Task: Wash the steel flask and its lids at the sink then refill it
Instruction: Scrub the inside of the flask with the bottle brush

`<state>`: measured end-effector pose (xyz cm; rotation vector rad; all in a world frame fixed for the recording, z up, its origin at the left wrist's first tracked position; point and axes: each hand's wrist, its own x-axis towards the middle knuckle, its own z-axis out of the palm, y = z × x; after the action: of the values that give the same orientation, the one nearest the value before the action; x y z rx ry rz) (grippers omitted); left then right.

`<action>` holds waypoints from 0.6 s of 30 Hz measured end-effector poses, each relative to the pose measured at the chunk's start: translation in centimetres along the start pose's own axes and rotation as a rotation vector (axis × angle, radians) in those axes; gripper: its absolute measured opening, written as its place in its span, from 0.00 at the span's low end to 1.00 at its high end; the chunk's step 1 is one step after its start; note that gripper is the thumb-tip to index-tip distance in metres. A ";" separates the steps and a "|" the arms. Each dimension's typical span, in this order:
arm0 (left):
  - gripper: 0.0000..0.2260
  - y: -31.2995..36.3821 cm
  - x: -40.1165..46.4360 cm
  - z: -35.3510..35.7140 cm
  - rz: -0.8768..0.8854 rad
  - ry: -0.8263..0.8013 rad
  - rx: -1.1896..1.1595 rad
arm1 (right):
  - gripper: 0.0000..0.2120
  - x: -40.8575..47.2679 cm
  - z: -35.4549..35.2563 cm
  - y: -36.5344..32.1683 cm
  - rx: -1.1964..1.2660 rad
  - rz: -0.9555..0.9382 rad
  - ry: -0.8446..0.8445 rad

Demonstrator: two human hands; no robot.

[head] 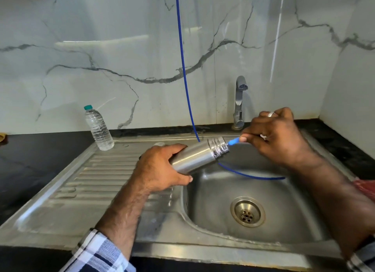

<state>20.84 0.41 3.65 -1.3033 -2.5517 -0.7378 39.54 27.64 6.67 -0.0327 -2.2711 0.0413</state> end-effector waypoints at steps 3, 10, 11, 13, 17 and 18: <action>0.43 -0.5 0.2 -0.7 0.000 -0.001 0.010 | 0.14 -0.5 -1.3 1.3 -0.013 -0.028 0.028; 0.43 -0.2 -0.2 -0.7 -0.018 -0.008 0.100 | 0.14 -0.7 -1.5 1.7 0.017 0.083 0.041; 0.43 0.1 -0.2 -0.3 -0.006 -0.029 0.112 | 0.11 -0.4 -0.5 0.7 0.020 0.039 0.012; 0.43 0.3 -0.3 -0.1 0.014 -0.035 0.093 | 0.12 -0.3 0.5 -0.2 0.024 -0.002 -0.024; 0.44 0.3 0.2 -0.4 0.007 0.035 0.009 | 0.14 -0.2 -0.9 1.0 0.020 -0.003 0.035; 0.43 0.6 0.3 -0.4 0.011 0.033 0.018 | 0.14 -0.2 -1.3 1.3 0.010 -0.015 0.025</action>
<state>21.11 0.67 4.29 -1.2874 -2.5177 -0.7261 40.68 28.95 7.31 -0.0100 -2.2460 0.0443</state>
